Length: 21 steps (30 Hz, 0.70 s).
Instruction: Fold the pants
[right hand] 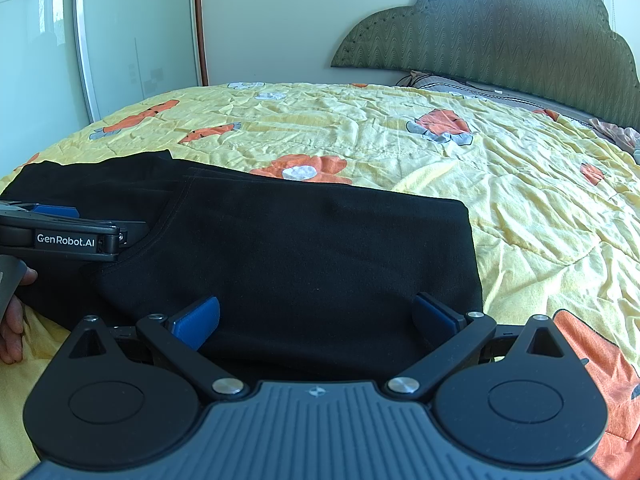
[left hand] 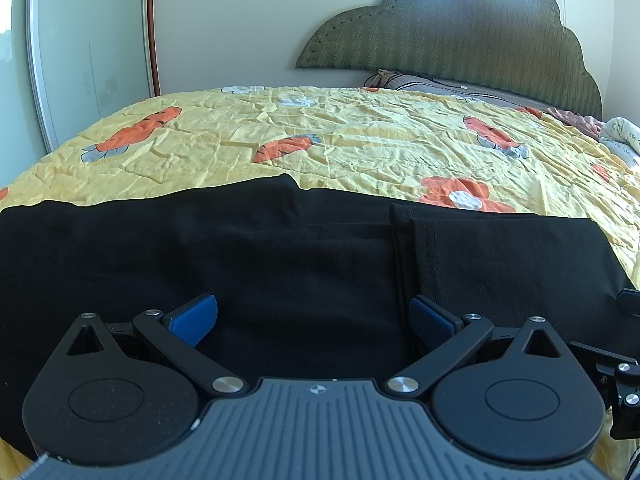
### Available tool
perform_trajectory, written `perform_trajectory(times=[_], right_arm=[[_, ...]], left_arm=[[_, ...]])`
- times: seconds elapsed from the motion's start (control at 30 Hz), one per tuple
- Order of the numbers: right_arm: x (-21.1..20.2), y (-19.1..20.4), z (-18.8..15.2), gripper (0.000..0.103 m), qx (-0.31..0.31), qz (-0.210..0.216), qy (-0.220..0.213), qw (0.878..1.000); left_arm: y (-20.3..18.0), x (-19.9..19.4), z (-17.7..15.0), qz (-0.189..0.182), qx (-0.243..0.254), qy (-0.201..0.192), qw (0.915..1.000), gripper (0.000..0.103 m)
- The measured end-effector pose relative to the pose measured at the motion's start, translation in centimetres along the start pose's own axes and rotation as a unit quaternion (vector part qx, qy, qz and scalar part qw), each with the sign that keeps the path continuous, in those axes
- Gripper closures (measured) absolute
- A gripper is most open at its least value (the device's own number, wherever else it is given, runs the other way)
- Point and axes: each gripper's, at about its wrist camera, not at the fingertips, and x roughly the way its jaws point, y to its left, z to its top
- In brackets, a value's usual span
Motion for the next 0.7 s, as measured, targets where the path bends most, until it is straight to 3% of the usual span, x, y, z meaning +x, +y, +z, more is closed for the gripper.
perform_trajectory(times=[0.37, 0.5, 0.57, 0.63, 0.7], right_arm=[[0.1, 0.0, 0.0, 0.0, -0.002, -0.001, 0.001, 1.0], [-0.4, -0.5, 0.4, 0.0, 0.018, 0.004, 0.004, 1.0], [-2.4, 0.2, 0.8, 0.0, 0.036, 0.003, -0.038, 0.999], [-5.1, 2.8, 1.3, 0.0, -0.02, -0.007, -0.111, 0.994], [-7.0, 6.0, 1.6, 0.0, -0.085, -0.024, -0.179, 0.98]], left_arm=[[-0.3, -0.1, 0.0, 0.005, 0.009, -0.003, 0.9999, 0.0], [-0.1, -1.9, 0.5, 0.014, 0.03, -0.005, 0.9994, 0.001], [0.5, -3.6, 0.7, 0.019, 0.03, -0.02, 0.9992, 0.001], [2.0, -5.4, 1.1, 0.018, 0.021, -0.029, 0.9992, 0.0], [3.8, -6.7, 1.5, 0.022, 0.006, -0.032, 0.9992, 0.0]])
